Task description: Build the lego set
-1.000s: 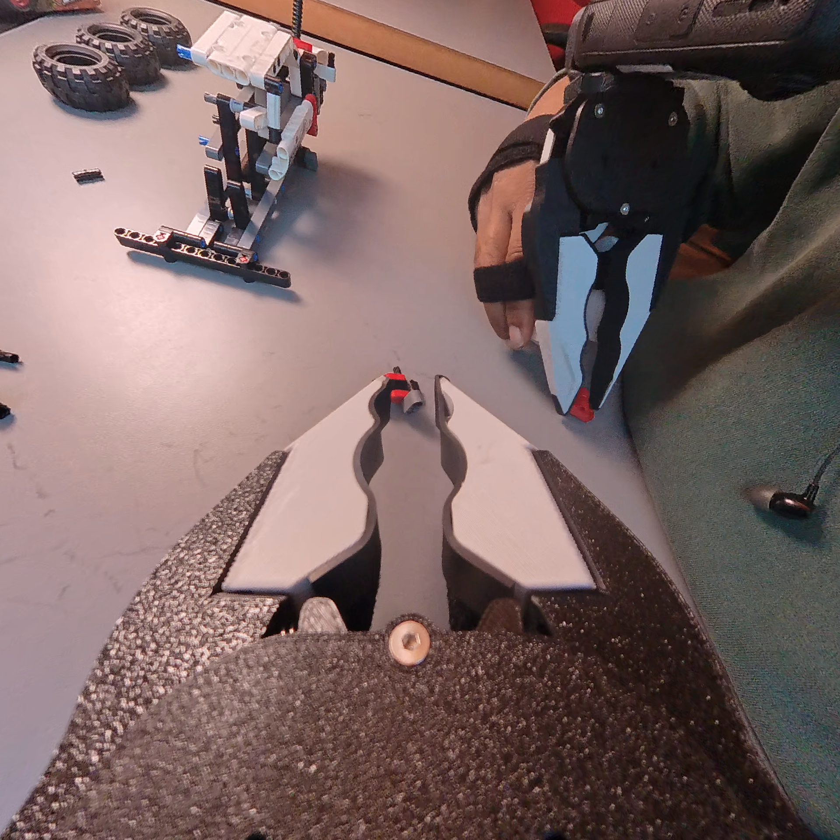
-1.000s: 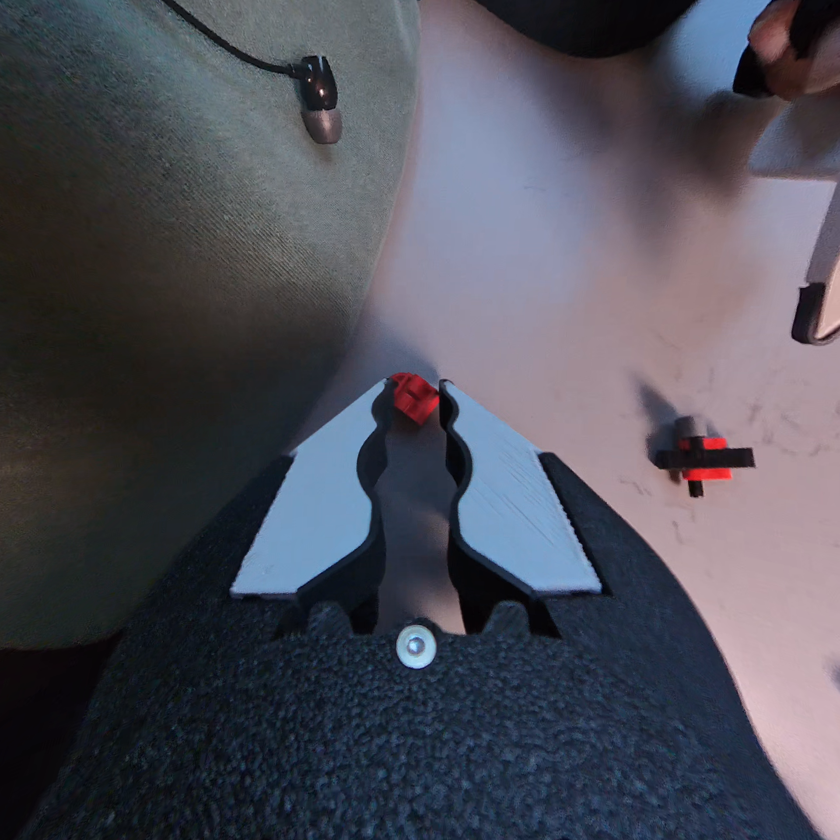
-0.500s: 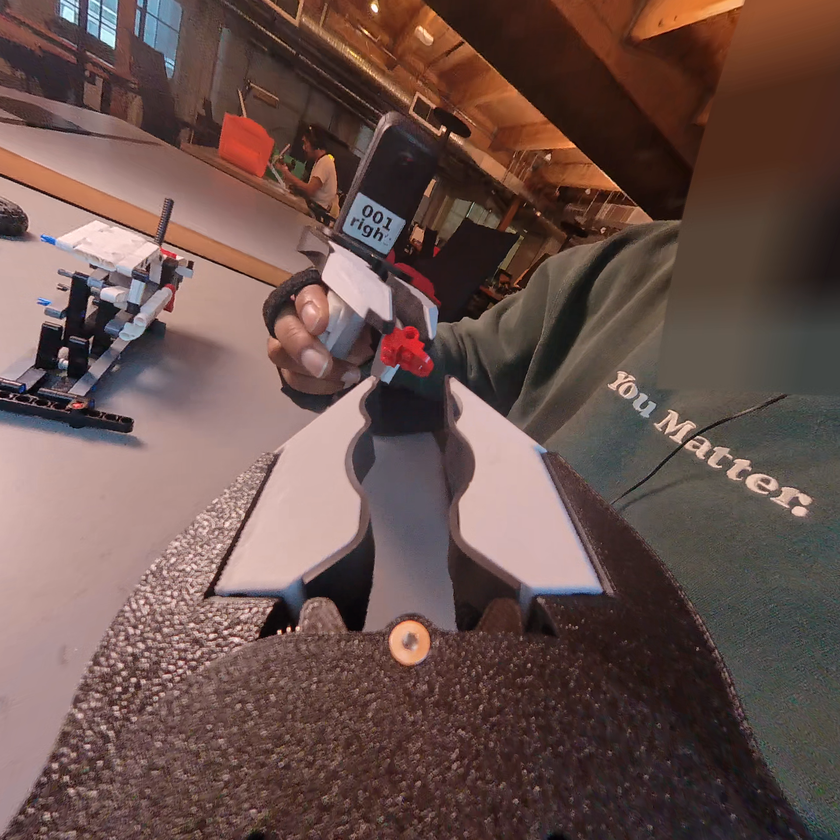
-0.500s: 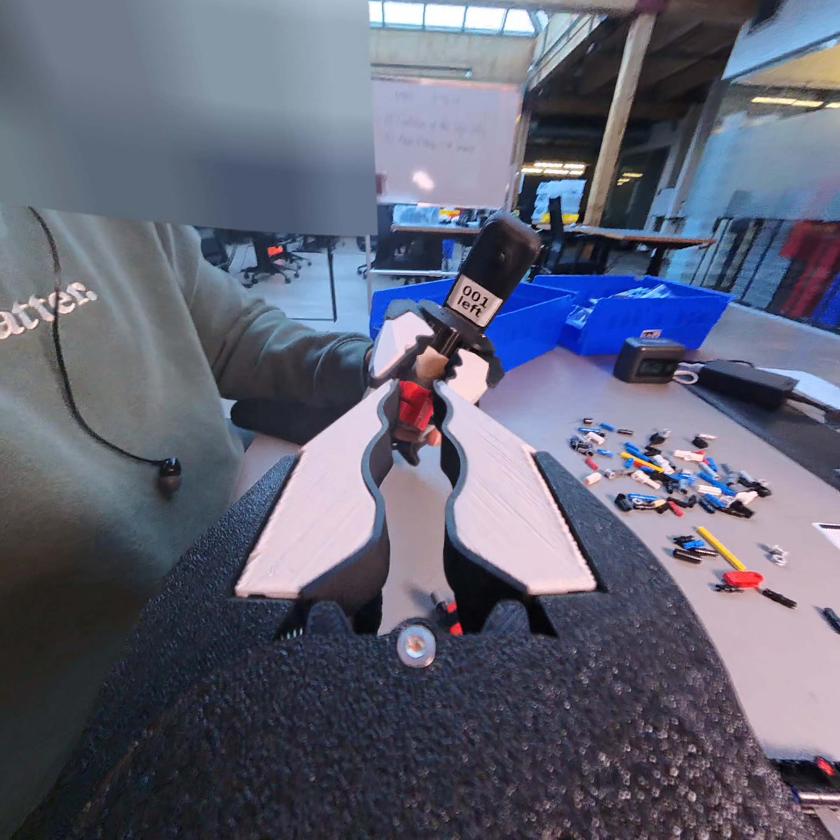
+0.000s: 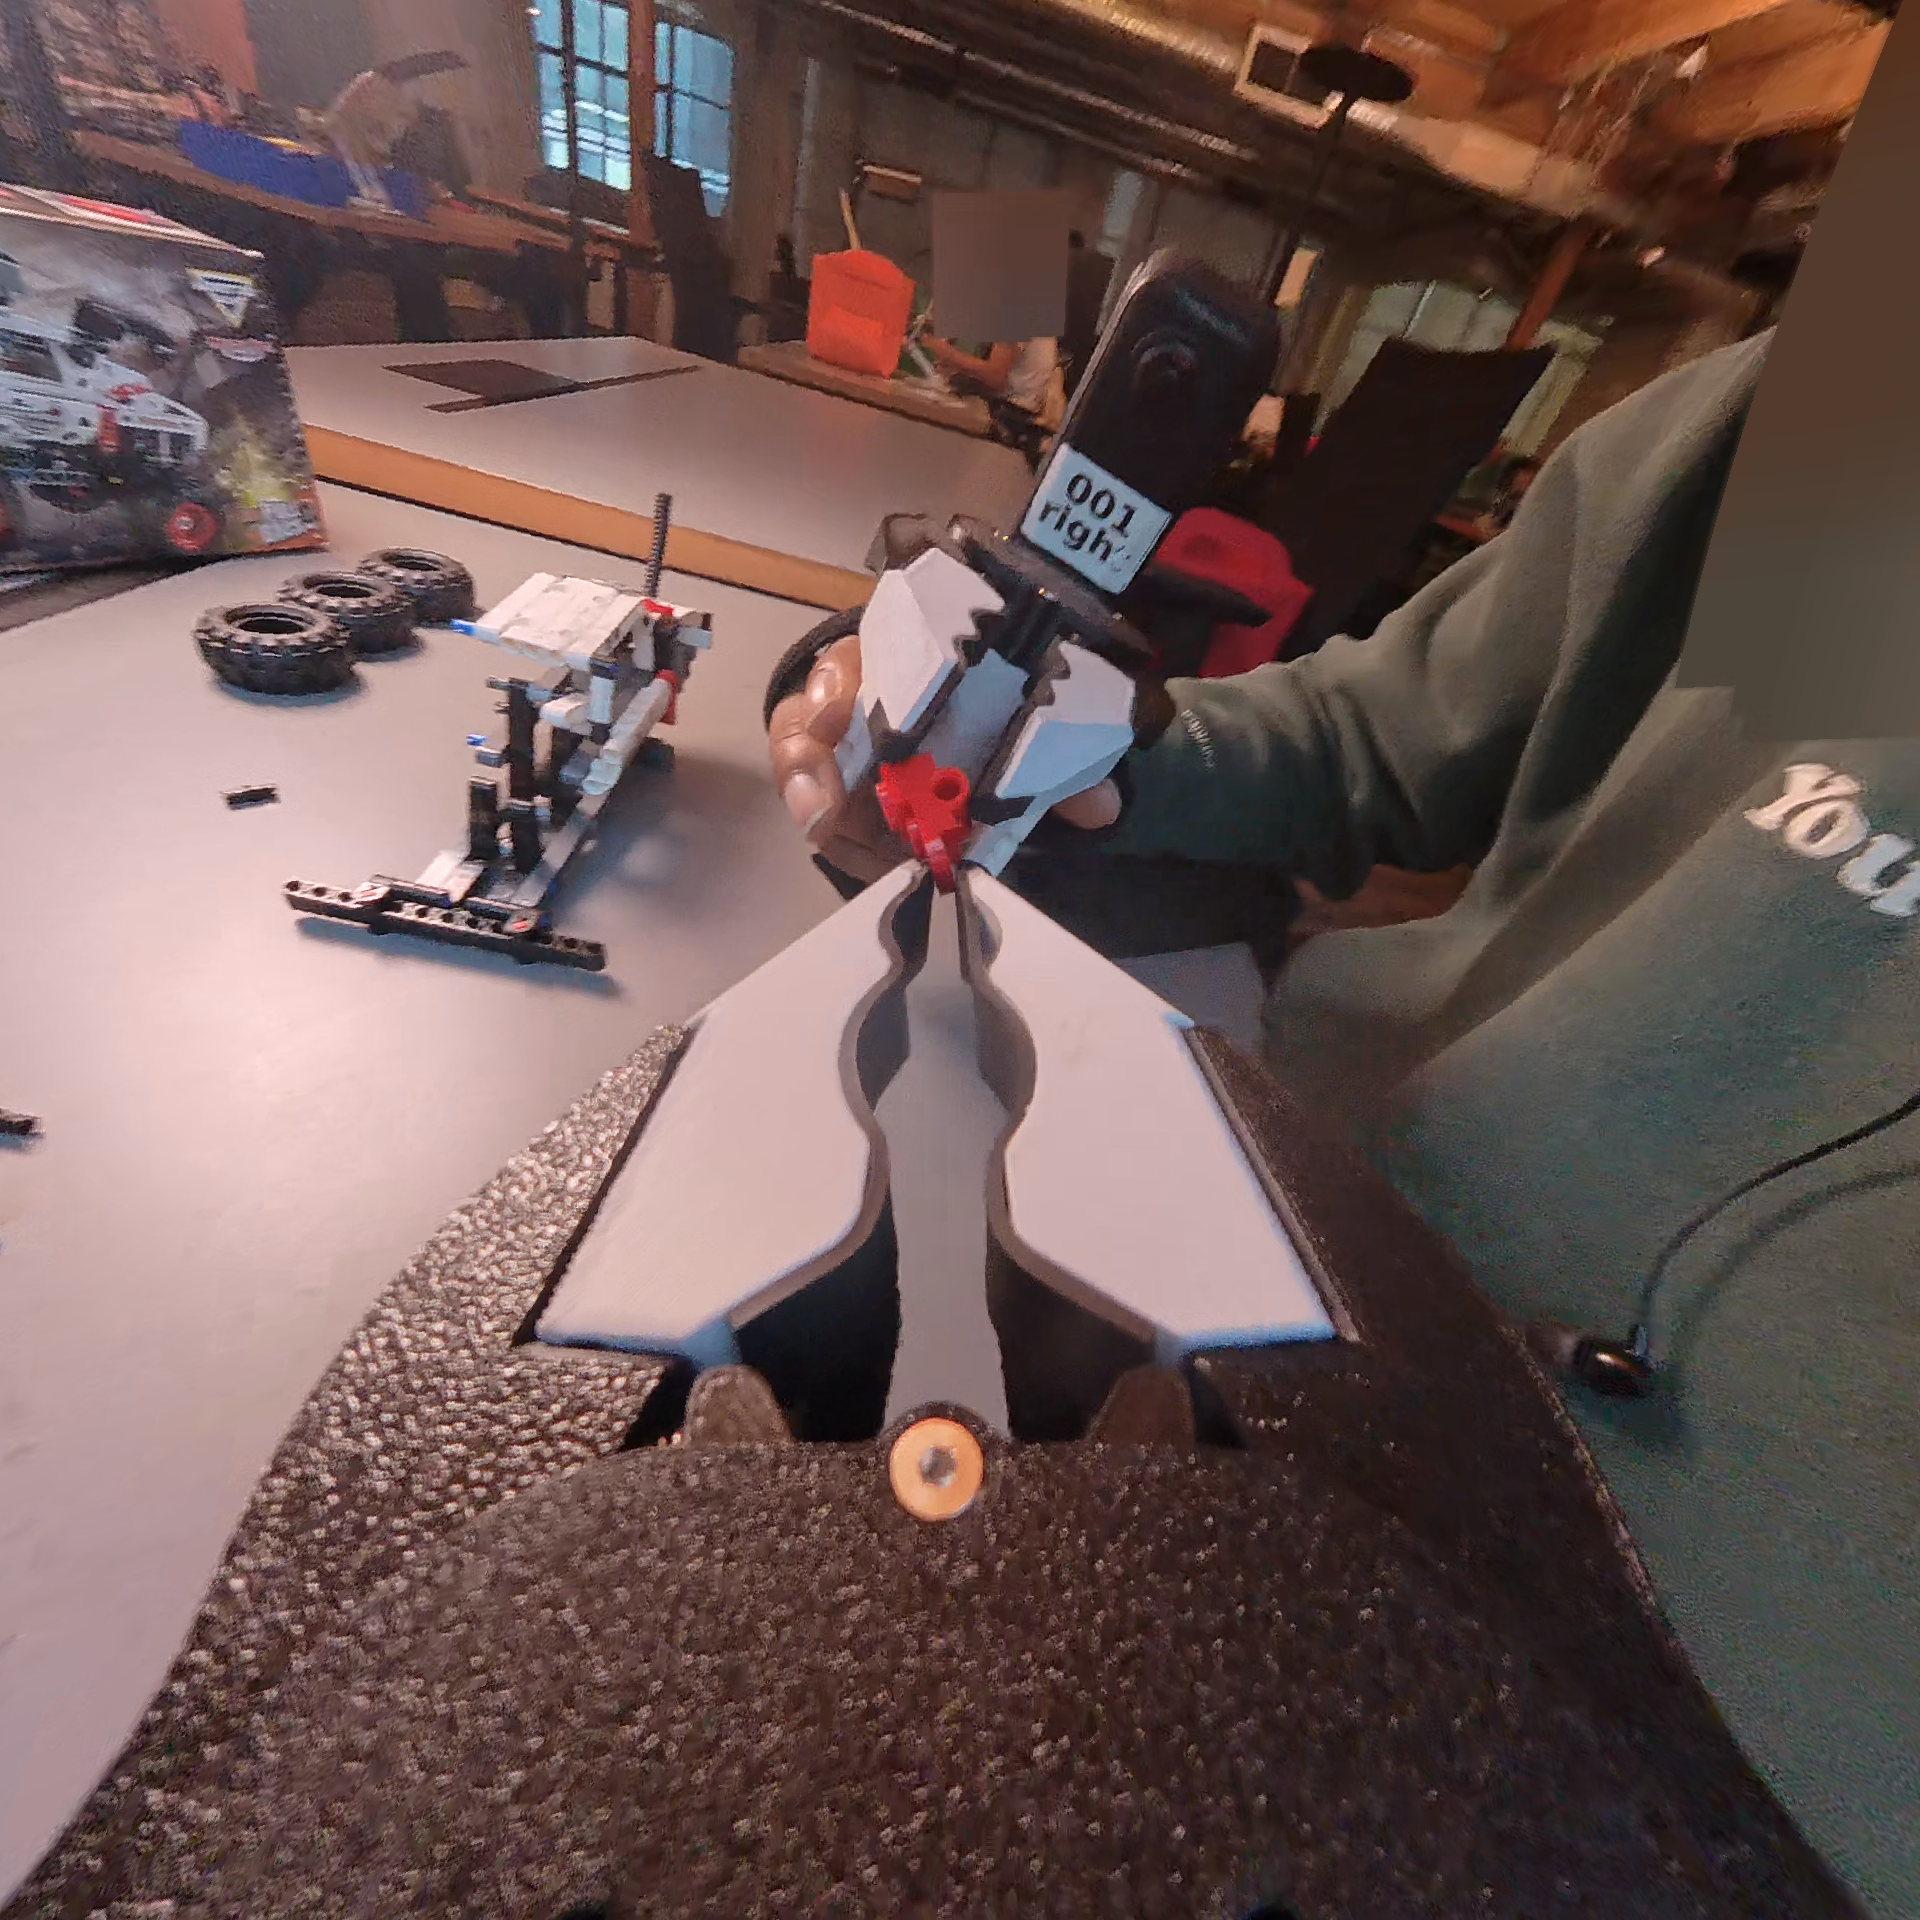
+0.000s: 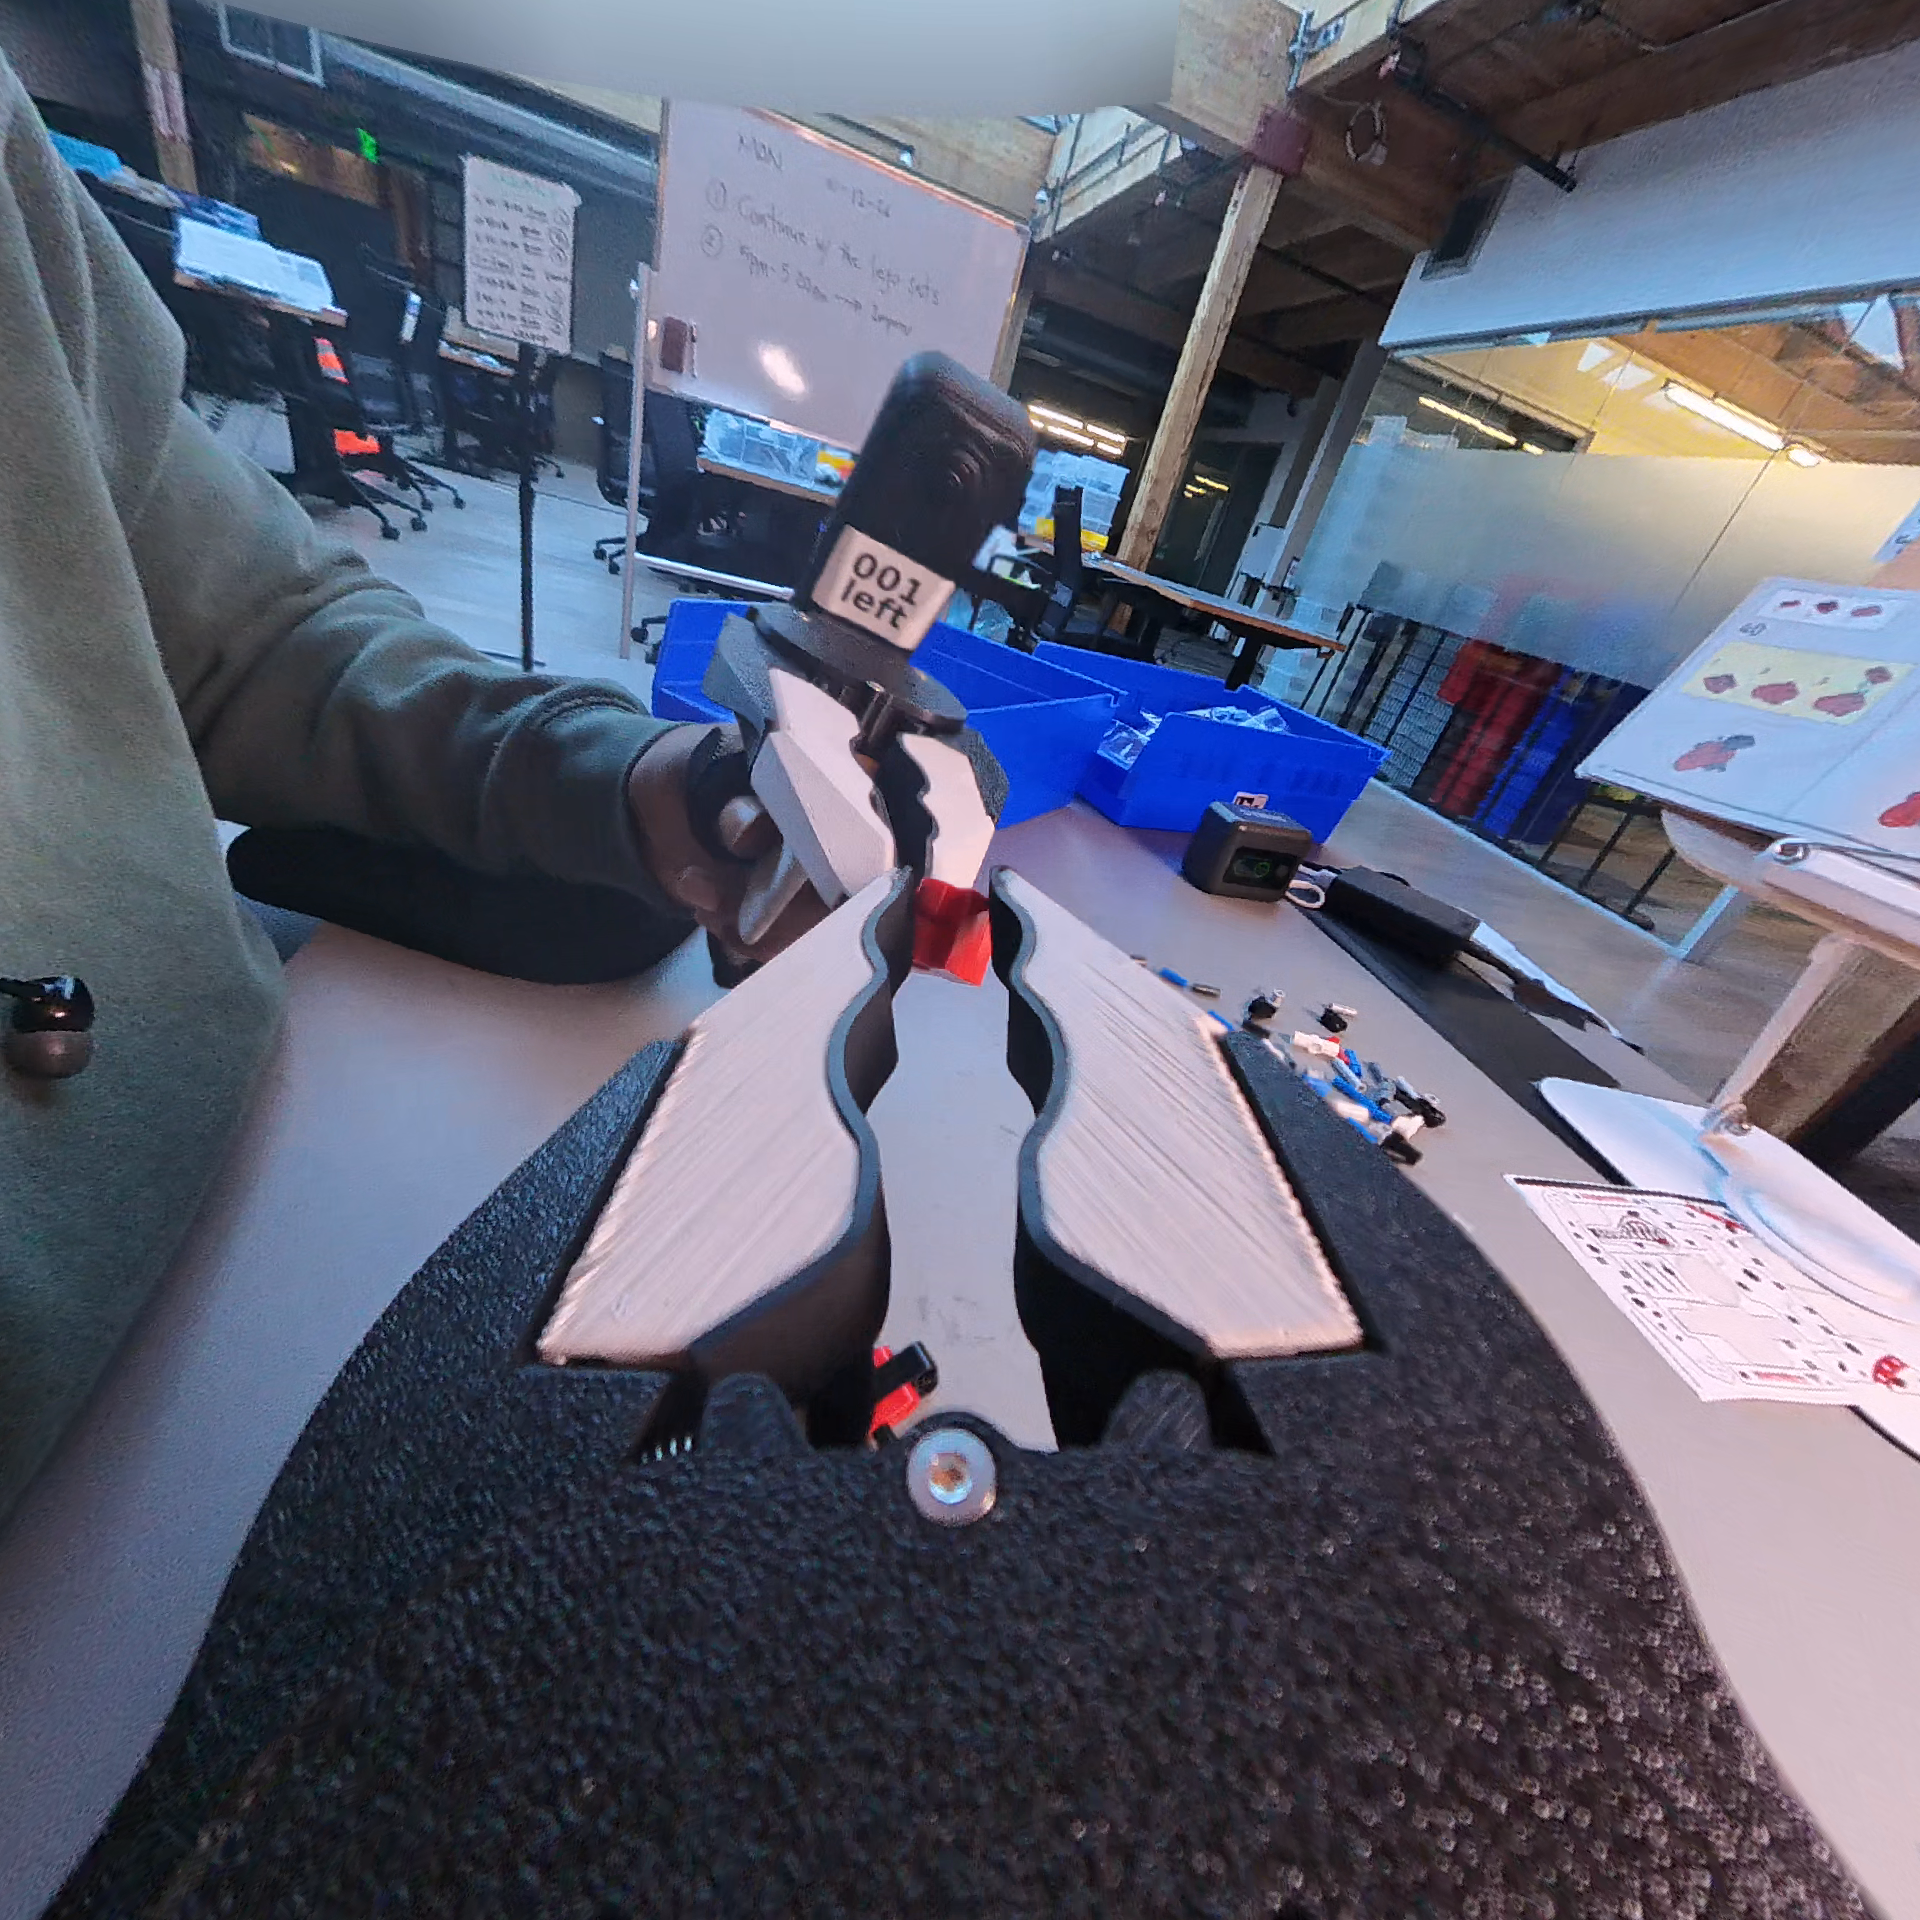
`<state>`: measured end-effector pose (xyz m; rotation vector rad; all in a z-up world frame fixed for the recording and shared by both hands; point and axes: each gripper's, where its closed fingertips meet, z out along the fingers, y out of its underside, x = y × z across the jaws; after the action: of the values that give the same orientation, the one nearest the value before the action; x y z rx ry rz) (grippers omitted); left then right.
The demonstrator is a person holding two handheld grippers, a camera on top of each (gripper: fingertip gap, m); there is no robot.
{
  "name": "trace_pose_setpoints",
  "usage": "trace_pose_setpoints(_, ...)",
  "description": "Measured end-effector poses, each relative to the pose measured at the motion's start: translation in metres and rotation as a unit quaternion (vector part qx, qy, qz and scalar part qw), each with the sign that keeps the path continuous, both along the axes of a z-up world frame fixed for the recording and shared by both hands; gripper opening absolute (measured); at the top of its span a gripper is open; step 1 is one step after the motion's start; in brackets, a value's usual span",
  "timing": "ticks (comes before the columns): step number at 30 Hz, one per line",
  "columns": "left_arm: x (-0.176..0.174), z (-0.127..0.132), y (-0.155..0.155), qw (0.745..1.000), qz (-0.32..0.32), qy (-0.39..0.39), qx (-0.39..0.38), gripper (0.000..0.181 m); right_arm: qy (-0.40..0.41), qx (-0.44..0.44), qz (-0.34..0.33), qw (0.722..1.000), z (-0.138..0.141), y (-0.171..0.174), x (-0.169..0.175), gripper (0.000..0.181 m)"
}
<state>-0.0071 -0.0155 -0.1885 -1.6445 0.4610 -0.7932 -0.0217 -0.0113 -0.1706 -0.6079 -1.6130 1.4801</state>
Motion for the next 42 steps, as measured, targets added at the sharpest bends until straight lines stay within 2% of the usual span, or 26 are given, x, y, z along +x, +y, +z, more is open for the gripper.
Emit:
trace_pose_setpoints(3,-0.010,-0.009,0.007,0.996,0.054,0.076,0.015,0.003,-0.033,-0.015,-0.009,0.999,-0.008,0.005,-0.005,0.022)
trace_pose_setpoints(5,-0.022,-0.016,0.012,0.984,0.100,0.146,0.027,0.003,-0.070,-0.041,-0.010,0.997,-0.013,0.009,-0.009,0.031)
trace_pose_setpoints(8,-0.035,-0.026,0.017,0.952,0.154,0.262,0.049,0.003,-0.143,-0.092,-0.031,0.985,-0.024,0.020,-0.018,0.034)
trace_pose_setpoints(11,-0.041,-0.029,0.021,0.920,0.187,0.336,0.073,0.003,-0.232,-0.170,-0.025,0.958,-0.037,0.024,-0.023,0.034)
trace_pose_setpoints(13,-0.041,-0.033,0.022,0.900,0.194,0.382,0.085,0.003,-0.261,-0.218,-0.017,0.940,-0.039,0.023,-0.025,0.033)
trace_pose_setpoints(16,-0.037,-0.035,0.023,0.884,0.197,0.412,0.100,0.003,-0.280,-0.248,-0.010,0.927,-0.042,0.022,-0.025,0.025)
trace_pose_setpoints(19,-0.035,-0.033,0.024,0.872,0.201,0.432,0.113,0.003,-0.285,-0.234,-0.007,0.930,-0.045,0.020,-0.023,0.021)
trace_pose_setpoints(22,-0.031,-0.033,0.023,0.871,0.197,0.434,0.119,0.003,-0.284,-0.223,0.006,0.932,-0.044,0.020,-0.019,0.020)
trace_pose_setpoints(23,-0.028,-0.034,0.023,0.880,0.187,0.421,0.116,0.004,-0.284,-0.213,0.016,0.935,-0.044,0.019,-0.017,0.020)
trace_pose_setpoints(25,-0.017,-0.035,0.019,0.925,0.141,0.340,0.096,0.008,-0.282,-0.182,0.052,0.941,-0.043,0.016,-0.008,0.019)
trace_pose_setpoints(27,-0.005,-0.029,0.011,0.975,0.075,0.203,0.047,0.020,-0.271,-0.151,0.088,0.947,-0.040,0.015,0.002,0.019)
trace_pose_setpoints(29,-0.001,-0.022,0.005,0.997,0.020,0.069,-0.018,0.024,-0.236,-0.118,0.131,0.956,-0.032,0.009,0.014,0.019)
trace_pose_setpoints(32,0.004,-0.012,0.000,0.990,-0.053,-0.093,-0.096,0.031,-0.214,-0.121,0.178,0.953,-0.021,-0.001,0.025,0.019)
trace_pose_setpoints(34,0.011,-0.005,-0.006,0.980,-0.092,-0.139,-0.107,0.030,-0.217,-0.109,0.183,0.953,-0.024,-0.006,0.026,0.019)
trace_pose_setpoints(42,0.024,-0.016,-0.008,0.979,-0.107,-0.112,-0.129,0.018,-0.228,-0.101,0.185,0.951,-0.031,-0.012,0.025,0.019)
